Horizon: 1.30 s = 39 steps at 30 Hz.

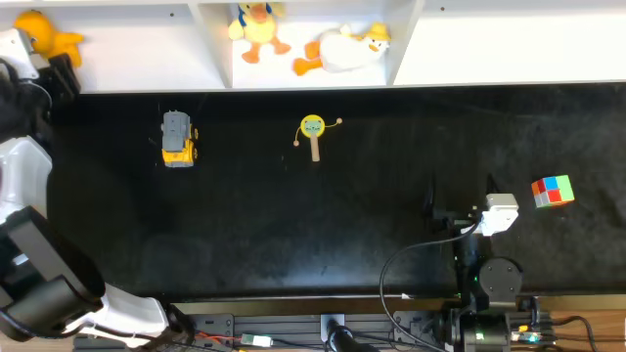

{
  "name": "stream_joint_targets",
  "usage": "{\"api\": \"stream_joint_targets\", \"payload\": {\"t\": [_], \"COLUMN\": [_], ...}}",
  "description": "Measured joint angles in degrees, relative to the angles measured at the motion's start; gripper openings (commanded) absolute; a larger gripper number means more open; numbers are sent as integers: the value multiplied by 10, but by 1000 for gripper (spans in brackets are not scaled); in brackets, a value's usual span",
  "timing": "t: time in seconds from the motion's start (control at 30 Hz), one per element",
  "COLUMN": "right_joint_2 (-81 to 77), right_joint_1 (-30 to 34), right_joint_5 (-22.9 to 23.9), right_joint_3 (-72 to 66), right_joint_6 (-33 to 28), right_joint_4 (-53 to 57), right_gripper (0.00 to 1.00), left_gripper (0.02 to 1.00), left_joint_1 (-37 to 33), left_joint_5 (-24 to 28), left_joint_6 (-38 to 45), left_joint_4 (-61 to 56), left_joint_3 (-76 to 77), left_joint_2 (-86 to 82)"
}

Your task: Store Toys

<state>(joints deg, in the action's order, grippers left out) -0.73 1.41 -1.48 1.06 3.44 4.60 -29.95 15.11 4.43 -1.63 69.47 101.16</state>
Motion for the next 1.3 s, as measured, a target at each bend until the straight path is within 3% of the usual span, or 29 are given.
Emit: {"api": "stream_joint_targets", "payload": {"t": [0.17, 0.27, 0.8, 1.3], "right_joint_2": [0, 0, 0, 0], "right_joint_1": [0, 0, 0, 0], "right_joint_5": [0, 0, 0, 0], "right_joint_3": [0, 0, 0, 0], "right_joint_6": [0, 0, 0, 0], "right_joint_4": [0, 0, 0, 0], "right_gripper": [996, 996, 993, 991], "left_gripper": [882, 996, 998, 998], "left_joint_1": [0, 0, 0, 0], "left_joint_5": [0, -1, -13, -34], "left_joint_6": [2, 2, 5, 5], "left_joint_4": [31, 43, 82, 59], "left_joint_3": [0, 0, -46, -225], "left_joint_2": [0, 0, -81, -235]}}
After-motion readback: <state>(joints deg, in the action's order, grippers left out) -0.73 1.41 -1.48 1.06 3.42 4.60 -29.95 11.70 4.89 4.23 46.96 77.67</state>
